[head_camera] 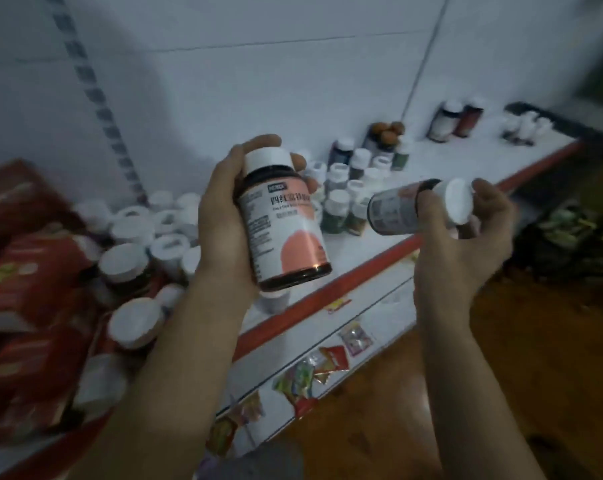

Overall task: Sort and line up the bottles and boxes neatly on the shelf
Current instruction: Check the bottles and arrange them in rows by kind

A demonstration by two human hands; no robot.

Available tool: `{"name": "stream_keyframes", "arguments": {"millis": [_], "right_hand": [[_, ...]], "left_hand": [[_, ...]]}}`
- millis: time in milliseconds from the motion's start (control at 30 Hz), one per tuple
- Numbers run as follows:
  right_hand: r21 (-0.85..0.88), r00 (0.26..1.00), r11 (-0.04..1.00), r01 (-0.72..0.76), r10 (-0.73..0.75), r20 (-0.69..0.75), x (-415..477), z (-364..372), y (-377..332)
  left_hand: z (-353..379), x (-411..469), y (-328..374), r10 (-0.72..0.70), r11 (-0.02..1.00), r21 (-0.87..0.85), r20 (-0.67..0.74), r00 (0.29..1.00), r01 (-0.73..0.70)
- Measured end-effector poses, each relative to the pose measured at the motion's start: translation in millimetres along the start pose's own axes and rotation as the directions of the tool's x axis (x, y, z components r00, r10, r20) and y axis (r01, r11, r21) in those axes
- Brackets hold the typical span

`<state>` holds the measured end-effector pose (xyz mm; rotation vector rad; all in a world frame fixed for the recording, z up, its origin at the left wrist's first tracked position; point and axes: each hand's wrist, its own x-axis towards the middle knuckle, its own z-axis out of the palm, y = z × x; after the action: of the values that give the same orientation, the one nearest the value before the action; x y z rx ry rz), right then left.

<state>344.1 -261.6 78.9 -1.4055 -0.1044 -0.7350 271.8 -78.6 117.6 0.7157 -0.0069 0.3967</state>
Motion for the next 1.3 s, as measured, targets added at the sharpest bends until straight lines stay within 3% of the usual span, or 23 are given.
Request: {"name": "stream_keyframes", "arguments": {"millis": [167,300,467,633,767,867,1033,1167,1300], "right_hand": [[-0.324,0.992,0.937,-0.129,0.123,-0.038,80.5,-74.8,67.8],[-0.37,0.99,0.918,-0.14,0.121,-0.073,158.7,-100.8,130.0],[-0.503,0.96,0.856,-0.116,0.226,0.164,269.2,-98.2,191.8],[-0.547,0.892,0.836,-0.044,0.28,0.356,358.5,-110.9,227.0],[-0.488,0.915,0.867,-0.097,0.272,0.3,413.4,-111.9,256.8],[-0.439,0.924,0.888,-0.136,0.274,0.267,456.9,-96.5,290.2],[-0.407,0.851,0.907,-0.108,0.296,0.435,531.4,-59.5,348.3],[-0.312,0.791,0.949,-0.041,0.222,0.57,572.6,-25.4,395.8],[-0.259,0.68,0.959,0.11,0.118,0.724,604.2,-9.6,435.8]], "left_hand": [[67.0,63.6,-105.9,-0.271,0.962,0.003,0.08,0.959,0.272],[106.4,129.1,-181.3,-0.311,0.948,-0.041,0.078,0.947,0.314],[150.9,235.6,-268.9,-0.333,0.943,-0.065,-0.092,0.939,0.328],[185.0,336.0,-348.3,-0.412,0.907,-0.024,-0.251,0.876,0.42],[200.0,396.9,-392.4,-0.299,0.936,0.093,-0.294,0.908,0.338],[200.6,425.2,-412.7,-0.109,0.911,0.35,-0.307,0.946,0.218],[195.9,450.3,-443.2,0.036,0.789,0.599,-0.263,0.964,0.134],[191.1,467.4,-475.7,0.266,0.615,0.787,-0.277,0.923,0.059],[203.0,488.2,-511.6,0.448,0.31,0.945,-0.24,0.861,0.102]]}}
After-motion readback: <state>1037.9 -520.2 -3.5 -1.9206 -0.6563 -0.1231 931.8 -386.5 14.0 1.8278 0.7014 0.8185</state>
